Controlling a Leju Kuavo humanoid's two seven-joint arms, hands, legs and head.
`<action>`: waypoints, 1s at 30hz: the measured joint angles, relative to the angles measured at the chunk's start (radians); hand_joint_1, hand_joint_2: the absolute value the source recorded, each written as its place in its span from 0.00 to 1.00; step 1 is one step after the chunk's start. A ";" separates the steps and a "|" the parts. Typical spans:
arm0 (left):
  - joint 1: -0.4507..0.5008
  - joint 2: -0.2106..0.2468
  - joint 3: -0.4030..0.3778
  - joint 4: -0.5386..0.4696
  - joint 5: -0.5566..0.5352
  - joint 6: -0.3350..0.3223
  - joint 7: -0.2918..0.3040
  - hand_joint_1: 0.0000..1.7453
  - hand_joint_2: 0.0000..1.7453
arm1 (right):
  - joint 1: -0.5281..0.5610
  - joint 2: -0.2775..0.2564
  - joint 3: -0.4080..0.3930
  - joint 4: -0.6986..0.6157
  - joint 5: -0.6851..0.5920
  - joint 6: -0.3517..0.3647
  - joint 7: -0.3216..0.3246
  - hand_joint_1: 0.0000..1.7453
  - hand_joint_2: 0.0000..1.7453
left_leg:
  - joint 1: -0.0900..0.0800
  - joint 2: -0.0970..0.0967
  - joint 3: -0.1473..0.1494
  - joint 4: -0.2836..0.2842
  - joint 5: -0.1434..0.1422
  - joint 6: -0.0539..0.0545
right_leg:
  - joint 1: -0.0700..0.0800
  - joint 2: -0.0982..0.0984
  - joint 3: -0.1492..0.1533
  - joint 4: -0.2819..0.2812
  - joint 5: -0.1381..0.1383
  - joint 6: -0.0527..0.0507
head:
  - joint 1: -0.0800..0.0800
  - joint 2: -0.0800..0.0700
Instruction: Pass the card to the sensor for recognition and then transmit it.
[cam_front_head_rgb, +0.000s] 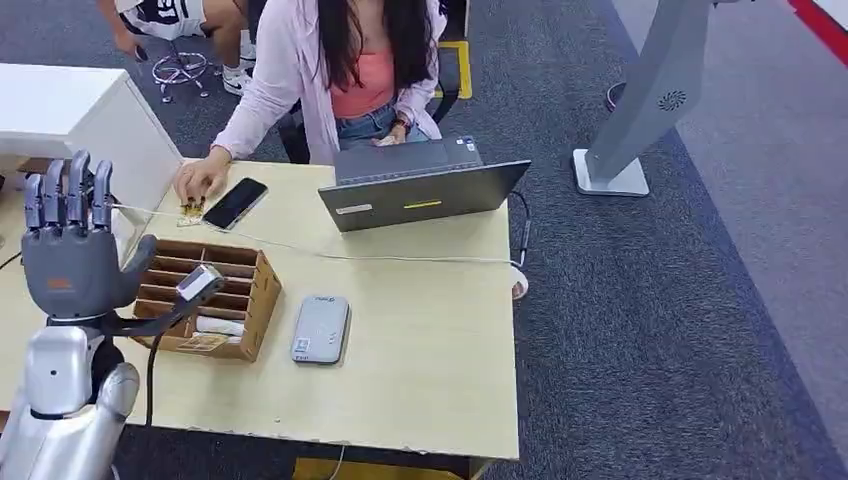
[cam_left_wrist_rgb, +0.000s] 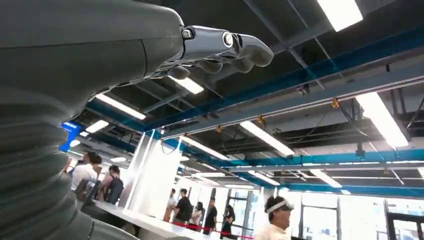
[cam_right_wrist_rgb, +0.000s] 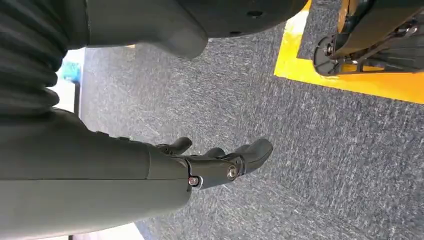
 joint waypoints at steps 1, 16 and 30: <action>0.011 0.000 0.000 -0.015 0.000 0.000 0.000 0.00 1.00 | 0.000 0.000 -0.003 0.000 -0.002 0.000 0.000 0.00 1.00 | 0.000 0.000 0.000 0.000 0.000 0.000 | 0.000 0.000 0.000 0.000 0.000 0.000 | 0.000 0.000; 0.303 0.024 -0.117 -0.239 0.033 -0.279 0.001 0.00 1.00 | 0.001 0.007 -0.063 0.000 -0.078 -0.016 -0.016 0.00 1.00 | 0.000 0.000 0.000 0.000 -0.001 0.001 | 0.000 0.000 0.000 -0.001 -0.001 0.001 | 0.000 0.000; 0.373 0.113 -0.185 -0.217 0.142 -0.455 0.002 0.00 1.00 | 0.002 0.007 -0.085 0.000 -0.078 -0.003 -0.017 0.00 1.00 | 0.000 0.000 0.000 0.000 0.000 0.001 | 0.000 0.000 0.000 0.000 -0.001 0.001 | 0.000 0.000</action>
